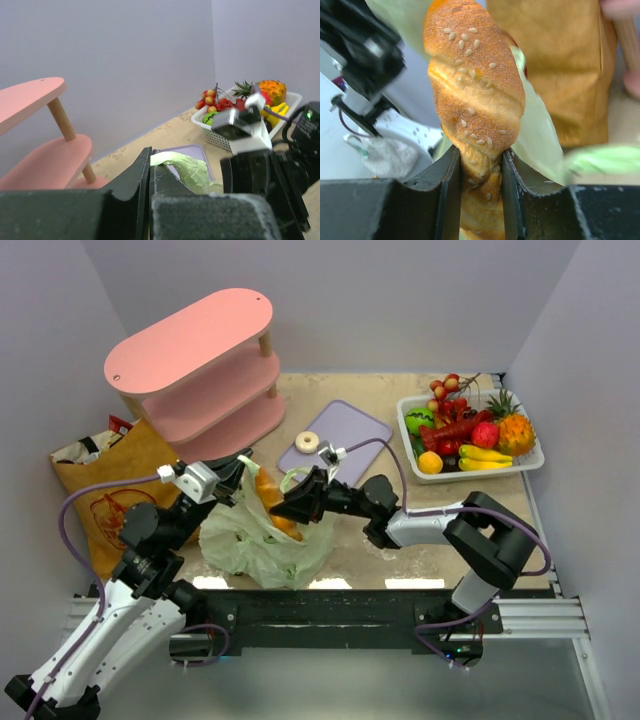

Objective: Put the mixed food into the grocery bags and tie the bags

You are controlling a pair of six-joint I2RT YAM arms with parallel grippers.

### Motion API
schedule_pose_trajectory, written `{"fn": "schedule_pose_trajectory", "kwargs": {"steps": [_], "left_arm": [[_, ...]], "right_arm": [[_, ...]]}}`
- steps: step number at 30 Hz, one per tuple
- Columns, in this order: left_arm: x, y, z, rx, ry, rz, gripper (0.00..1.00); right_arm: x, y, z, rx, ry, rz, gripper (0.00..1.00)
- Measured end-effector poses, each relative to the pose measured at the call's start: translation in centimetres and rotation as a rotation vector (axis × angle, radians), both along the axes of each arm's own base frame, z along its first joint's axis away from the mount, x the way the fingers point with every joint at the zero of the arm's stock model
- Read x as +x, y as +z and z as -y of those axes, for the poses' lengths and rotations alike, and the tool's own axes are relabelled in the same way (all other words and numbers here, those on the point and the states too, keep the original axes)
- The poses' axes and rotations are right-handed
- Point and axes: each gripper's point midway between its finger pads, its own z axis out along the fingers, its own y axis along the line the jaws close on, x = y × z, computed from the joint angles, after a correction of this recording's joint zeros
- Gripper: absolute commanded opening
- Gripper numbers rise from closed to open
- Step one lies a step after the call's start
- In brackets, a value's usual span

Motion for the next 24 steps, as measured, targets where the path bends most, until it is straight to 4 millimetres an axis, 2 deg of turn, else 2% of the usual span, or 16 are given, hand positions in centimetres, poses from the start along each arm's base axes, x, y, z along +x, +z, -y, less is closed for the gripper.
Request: {"fn": "schedule_pose_trajectory", "kwargs": {"steps": [4,7,12,18,21,24], "left_arm": [[0.2,0.5,-0.5,-0.029,0.021,0.002,0.0],[0.3,0.5,-0.6,-0.036,0.024,-0.004,0.0],[0.7,0.3,-0.9,-0.051,0.049,-0.021,0.0],[1.7,0.0,-2.2,-0.071,0.129,-0.046,0.0],[2.0,-0.1,-2.5,-0.074,0.148,-0.054,0.0],[1.9,-0.1,-2.4,-0.072,0.138,-0.05,0.0]], "right_arm": [[-0.9,-4.9,0.6,-0.107,0.001,-0.055,0.0],[-1.3,-6.3,0.9,-0.138,-0.001,-0.039,0.0],[-2.1,-6.3,1.1,-0.143,-0.017,0.074,0.0],[-4.2,-4.2,1.3,-0.15,-0.038,0.257,0.0],[-5.2,-4.7,1.1,-0.211,-0.023,0.312,0.0],[-5.2,-6.4,0.6,-0.291,-0.005,0.309,0.0]]}}
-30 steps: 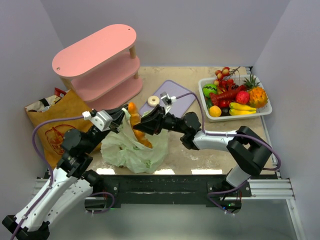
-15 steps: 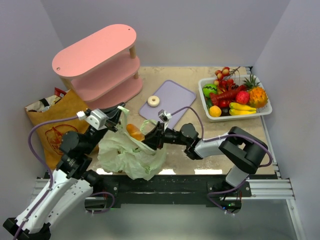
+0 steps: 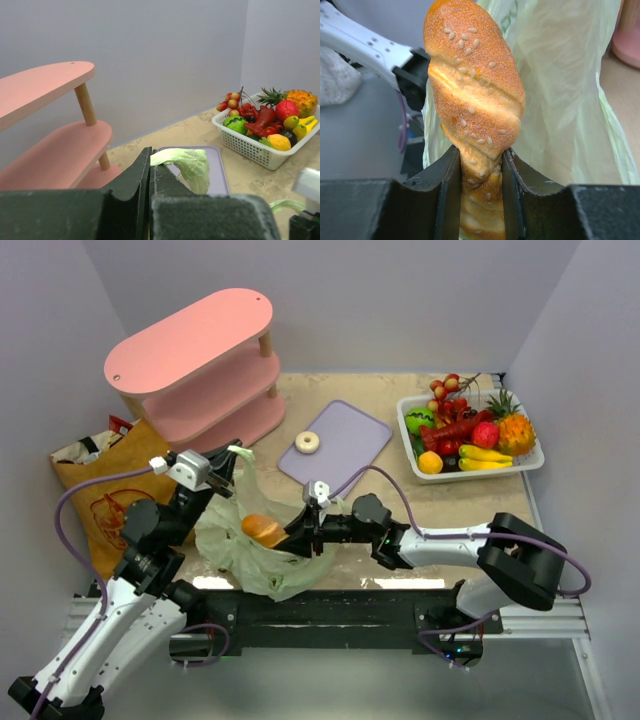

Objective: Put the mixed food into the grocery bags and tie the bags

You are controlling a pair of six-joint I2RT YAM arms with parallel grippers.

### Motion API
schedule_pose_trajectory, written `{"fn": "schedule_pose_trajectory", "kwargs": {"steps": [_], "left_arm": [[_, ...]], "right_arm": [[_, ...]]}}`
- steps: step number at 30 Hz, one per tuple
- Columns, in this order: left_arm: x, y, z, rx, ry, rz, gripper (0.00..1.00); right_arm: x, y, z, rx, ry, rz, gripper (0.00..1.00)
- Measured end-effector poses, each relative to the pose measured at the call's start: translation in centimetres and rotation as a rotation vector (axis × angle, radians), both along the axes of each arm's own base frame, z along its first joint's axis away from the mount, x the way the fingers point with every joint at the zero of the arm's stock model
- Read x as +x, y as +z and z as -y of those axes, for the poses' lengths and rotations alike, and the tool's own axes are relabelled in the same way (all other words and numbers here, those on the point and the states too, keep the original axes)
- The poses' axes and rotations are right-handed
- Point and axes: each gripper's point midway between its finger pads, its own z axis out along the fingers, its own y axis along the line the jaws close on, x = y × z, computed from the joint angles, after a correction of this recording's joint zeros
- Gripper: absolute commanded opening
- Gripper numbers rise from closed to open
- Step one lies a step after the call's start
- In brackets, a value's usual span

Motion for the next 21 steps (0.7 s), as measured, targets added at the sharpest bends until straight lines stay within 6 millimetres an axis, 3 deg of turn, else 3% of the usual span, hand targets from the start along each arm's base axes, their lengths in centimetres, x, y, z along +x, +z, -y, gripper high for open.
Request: {"fn": "schedule_pose_trajectory", "kwargs": {"steps": [6,16,18,19,21], "left_arm": [[-0.8,0.5,0.5,0.005,-0.046,0.027,0.0],[-1.9,1.4,-0.5,-0.016,-0.028,0.072,0.0],[-2.0,1.4,-0.6,-0.017,-0.026,0.075,0.0],[-2.0,1.5,-0.6,-0.018,-0.025,0.075,0.0],[-2.0,1.5,-0.6,-0.019,-0.025,0.077,0.0]], "right_arm": [[1.3,-4.8,-0.4,-0.172,-0.059,-0.086,0.0],[3.5,-6.5,2.0,-0.3,-0.262,-0.163,0.01],[3.9,-6.9,2.7,-0.334,-0.306,-0.178,0.11],[4.2,-7.2,3.0,-0.354,-0.326,-0.184,0.29],[4.6,-7.6,3.4,-0.387,-0.36,-0.187,0.42]]}}
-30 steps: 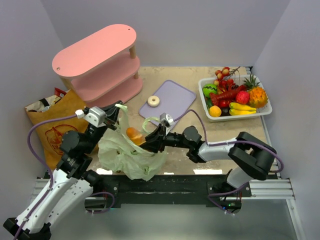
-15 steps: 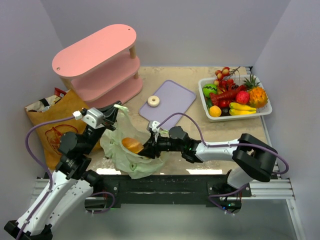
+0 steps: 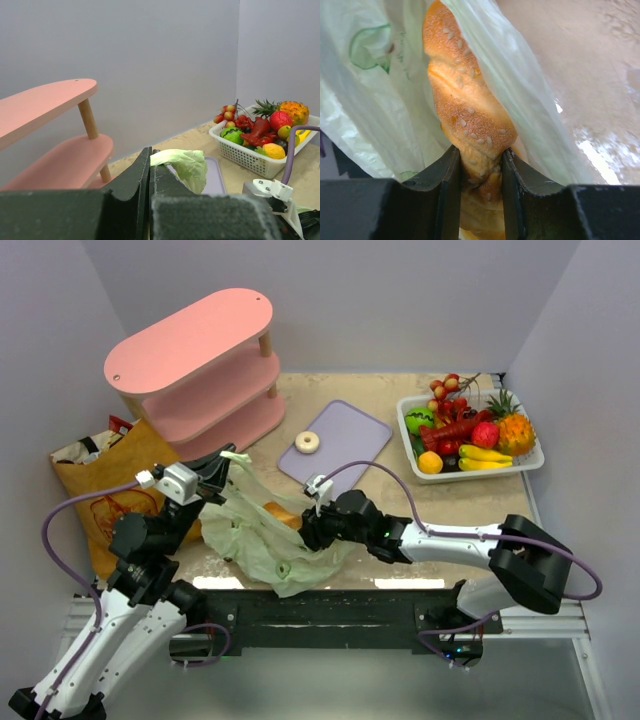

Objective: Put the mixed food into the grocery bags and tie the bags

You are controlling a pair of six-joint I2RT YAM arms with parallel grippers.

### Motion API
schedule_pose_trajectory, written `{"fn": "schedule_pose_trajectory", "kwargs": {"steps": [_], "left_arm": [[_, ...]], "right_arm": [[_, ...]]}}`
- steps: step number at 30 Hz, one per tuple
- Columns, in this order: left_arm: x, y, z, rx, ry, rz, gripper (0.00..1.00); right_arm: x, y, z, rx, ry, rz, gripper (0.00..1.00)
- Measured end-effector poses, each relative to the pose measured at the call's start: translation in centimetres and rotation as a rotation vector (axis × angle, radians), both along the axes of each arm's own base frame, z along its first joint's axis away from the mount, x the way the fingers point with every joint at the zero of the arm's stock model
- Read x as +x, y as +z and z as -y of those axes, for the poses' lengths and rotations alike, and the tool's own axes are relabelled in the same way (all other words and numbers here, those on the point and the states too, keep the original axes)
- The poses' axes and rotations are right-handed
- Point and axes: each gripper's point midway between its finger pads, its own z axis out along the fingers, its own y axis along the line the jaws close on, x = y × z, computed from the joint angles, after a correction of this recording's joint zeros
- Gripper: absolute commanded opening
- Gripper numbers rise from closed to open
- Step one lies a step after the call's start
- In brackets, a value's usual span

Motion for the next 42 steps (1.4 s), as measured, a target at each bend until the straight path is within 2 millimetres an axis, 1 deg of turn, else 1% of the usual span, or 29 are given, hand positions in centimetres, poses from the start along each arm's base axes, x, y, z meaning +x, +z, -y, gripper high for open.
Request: {"fn": "schedule_pose_trajectory", "kwargs": {"steps": [1,2,4,5,6,7,8,10,12,15,18,19,21,22,24,25,27,28,30,31,33,34,36,39,41,42], "left_arm": [[0.0,0.0,0.0,0.0,0.0,0.0,0.0],[0.0,0.0,0.0,0.002,0.001,0.0,0.0],[0.2,-0.1,-0.1,0.009,0.009,-0.001,0.0],[0.3,-0.3,-0.1,0.018,0.014,-0.002,0.0],[0.5,-0.5,-0.2,0.026,0.025,-0.007,0.0],[0.7,-0.7,-0.3,0.035,0.038,-0.015,0.0],[1.1,-1.2,-0.4,0.052,0.051,-0.026,0.0],[1.4,-1.7,-0.4,0.075,0.061,-0.037,0.0],[1.7,-2.4,-0.1,0.108,0.06,-0.051,0.0],[2.0,-3.8,0.3,0.158,0.049,-0.084,0.0],[2.3,-5.0,0.4,0.195,0.049,-0.116,0.0],[2.3,-5.2,0.4,0.204,0.05,-0.124,0.0],[2.2,-5.4,0.3,0.211,0.055,-0.128,0.0],[2.1,-5.4,0.2,0.211,0.057,-0.128,0.0],[1.8,-5.3,-0.1,0.207,0.06,-0.121,0.0],[1.7,-5.2,-0.1,0.204,0.061,-0.117,0.0],[1.6,-5.3,-0.2,0.203,0.063,-0.115,0.0],[1.6,-5.4,-0.2,0.203,0.063,-0.117,0.0],[1.7,-5.6,-0.2,0.207,0.063,-0.123,0.0],[1.7,-5.8,-0.2,0.211,0.062,-0.128,0.0],[1.8,-6.1,0.0,0.217,0.057,-0.137,0.0],[1.9,-6.2,0.1,0.221,0.053,-0.143,0.0],[1.9,-6.4,0.2,0.226,0.049,-0.148,0.0],[2.0,-6.6,0.4,0.23,0.041,-0.151,0.0],[1.9,-6.6,0.4,0.231,0.036,-0.151,0.0],[1.9,-6.6,0.5,0.232,0.032,-0.151,0.0]], "right_arm": [[0.1,-0.1,0.2,-0.016,-0.009,0.0,0.54],[0.3,-0.1,0.4,-0.028,-0.018,0.003,0.59],[0.4,0.4,0.8,-0.046,-0.024,0.017,0.66],[0.5,0.9,0.9,-0.05,-0.028,0.024,0.68],[0.7,1.5,0.9,-0.053,-0.033,0.033,0.69],[0.8,2.1,0.8,-0.053,-0.032,0.042,0.75],[1.0,2.9,0.6,-0.05,-0.028,0.055,0.78],[1.3,4.8,0.2,-0.032,-0.021,0.083,0.81],[1.6,7.4,-0.3,0.002,-0.013,0.118,0.82],[1.5,11.4,-0.7,0.076,0.008,0.167,0.93],[1.6,14.4,-0.6,0.137,-0.005,0.208,0.94],[1.8,15.1,-0.6,0.146,-0.015,0.219,0.94],[3.0,16.2,-1.0,0.149,-0.041,0.229,0.94],[4.0,16.6,-1.2,0.147,-0.057,0.229,0.94],[7.0,16.7,-1.7,0.132,-0.104,0.224,0.95],[9.0,16.4,-1.7,0.119,-0.135,0.216,0.95],[12.9,14.6,-1.4,0.066,-0.203,0.188,0.95],[14.8,13.4,-1.2,0.032,-0.234,0.174,0.95],[18.2,10.1,-0.8,-0.064,-0.291,0.136,0.95],[19.5,8.9,-0.7,-0.099,-0.313,0.127,0.95],[22.2,5.7,-1.1,-0.184,-0.347,0.104,0.95],[23.2,4.1,-1.3,-0.221,-0.36,0.093,0.95],[24.5,1.0,-1.3,-0.285,-0.378,0.067,0.96],[25.8,-3.5,-0.9,-0.394,-0.414,0.041,0.97],[26.3,-5.4,-0.2,-0.456,-0.44,0.034,0.97],[26.8,-5.9,0.1,-0.477,-0.456,0.038,0.97]]}}
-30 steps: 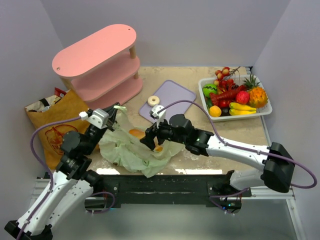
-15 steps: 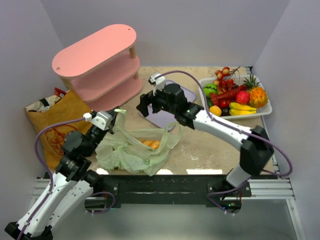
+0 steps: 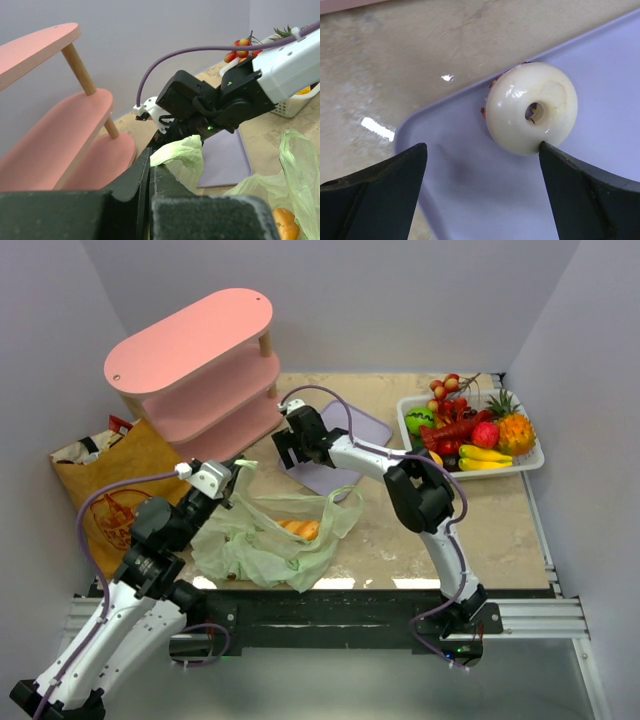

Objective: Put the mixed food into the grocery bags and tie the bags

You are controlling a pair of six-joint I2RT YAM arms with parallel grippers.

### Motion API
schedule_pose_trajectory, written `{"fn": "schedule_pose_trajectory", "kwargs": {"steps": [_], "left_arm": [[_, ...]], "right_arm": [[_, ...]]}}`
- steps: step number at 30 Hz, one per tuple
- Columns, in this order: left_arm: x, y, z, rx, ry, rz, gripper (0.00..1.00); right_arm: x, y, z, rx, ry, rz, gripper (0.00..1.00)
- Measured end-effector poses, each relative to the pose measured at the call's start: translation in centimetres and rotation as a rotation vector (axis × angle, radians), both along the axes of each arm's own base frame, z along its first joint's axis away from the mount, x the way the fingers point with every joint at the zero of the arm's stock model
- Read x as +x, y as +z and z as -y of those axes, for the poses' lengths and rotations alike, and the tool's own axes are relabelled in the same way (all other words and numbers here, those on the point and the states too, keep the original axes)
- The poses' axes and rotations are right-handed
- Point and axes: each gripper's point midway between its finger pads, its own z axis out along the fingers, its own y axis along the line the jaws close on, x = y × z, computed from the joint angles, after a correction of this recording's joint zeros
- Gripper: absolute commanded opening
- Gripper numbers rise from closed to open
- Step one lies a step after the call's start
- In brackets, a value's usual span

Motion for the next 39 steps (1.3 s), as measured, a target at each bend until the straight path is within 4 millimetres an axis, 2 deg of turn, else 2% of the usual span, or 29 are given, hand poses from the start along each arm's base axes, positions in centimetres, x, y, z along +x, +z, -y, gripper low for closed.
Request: {"fn": "schedule_pose_trajectory", "kwargs": {"steps": [8,10,23,27,31,39], "left_arm": [[0.0,-0.3,0.5,0.009,-0.025,-0.01,0.0],[0.0,-0.3,0.6,0.009,-0.029,-0.01,0.0],[-0.2,-0.3,1.0,0.01,-0.054,-0.009,0.0],[-0.3,-0.3,1.0,0.011,-0.057,-0.009,0.0],[-0.3,-0.3,1.1,0.011,-0.061,-0.009,0.0],[-0.3,-0.5,1.3,0.016,-0.072,-0.015,0.0]], "right_arm": [[3.9,-1.1,0.4,-0.058,-0.076,0.059,0.93],[4.4,-1.7,0.6,-0.066,-0.089,0.064,0.92],[6.6,-1.2,1.7,-0.125,-0.126,0.164,0.74],[7.3,-1.1,1.4,-0.138,-0.1,0.199,0.79],[8.1,-1.0,0.9,-0.144,-0.085,0.218,0.93],[7.0,-0.8,0.2,-0.047,-0.021,0.165,0.95]]}}
